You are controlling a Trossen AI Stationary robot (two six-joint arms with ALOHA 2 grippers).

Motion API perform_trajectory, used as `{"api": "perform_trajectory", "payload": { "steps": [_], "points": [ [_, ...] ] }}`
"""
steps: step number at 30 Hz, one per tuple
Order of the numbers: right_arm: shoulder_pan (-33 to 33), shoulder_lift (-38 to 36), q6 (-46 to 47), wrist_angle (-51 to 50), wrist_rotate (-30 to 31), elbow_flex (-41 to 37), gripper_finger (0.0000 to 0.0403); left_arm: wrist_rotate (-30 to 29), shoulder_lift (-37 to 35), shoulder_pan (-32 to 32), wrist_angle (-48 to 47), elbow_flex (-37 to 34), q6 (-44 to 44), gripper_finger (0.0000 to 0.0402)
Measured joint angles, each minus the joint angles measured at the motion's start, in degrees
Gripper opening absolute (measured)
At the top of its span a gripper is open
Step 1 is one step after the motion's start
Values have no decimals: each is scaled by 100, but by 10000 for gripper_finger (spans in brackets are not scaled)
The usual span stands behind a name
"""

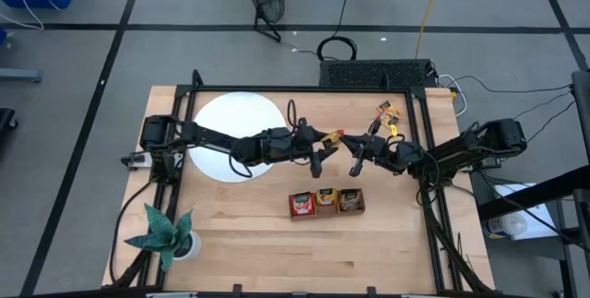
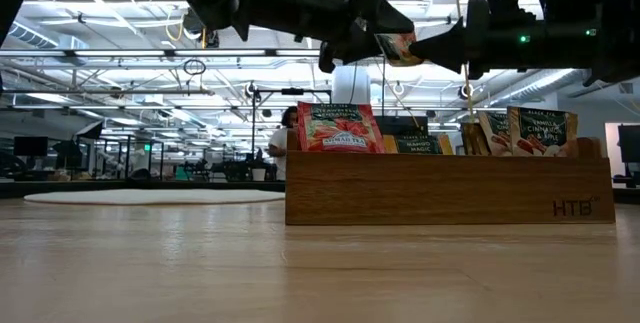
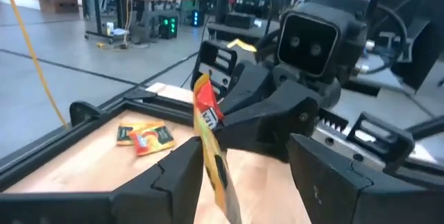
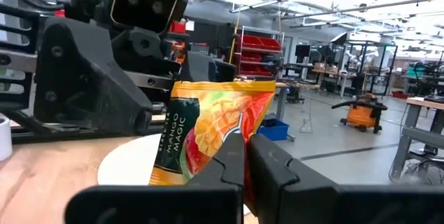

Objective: Pick & Place Tea
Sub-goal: Put the orange tea bag into the middle section of the wooden organizer

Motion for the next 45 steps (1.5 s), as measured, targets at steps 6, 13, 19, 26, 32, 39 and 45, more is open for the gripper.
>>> {"api": "perform_trajectory", "payload": {
  "steps": [6,13,19,26,32,39,45],
  "points": [
    [0,0,-2,-42,16,0,0,17,-272,-28,-702,4,223,211],
    [0,0,-2,-38,17,0,0,-33,-362,-95,-851,4,304,210],
    [0,0,15,-44,-26,0,0,-3,-362,-94,-1158,1,360,109],
    [3,-3,346,-260,-25,-1,11,107,-417,-62,-1504,29,896,6],
    [2,-2,494,-513,-42,-2,35,-661,-924,-106,-3094,314,893,3],
    [2,-4,494,-584,-25,-24,41,-792,-1284,-291,-5794,1386,441,2],
    [7,-168,243,-853,456,-28,42,-625,-521,-407,-8342,3275,-189,1]
  ]
}}
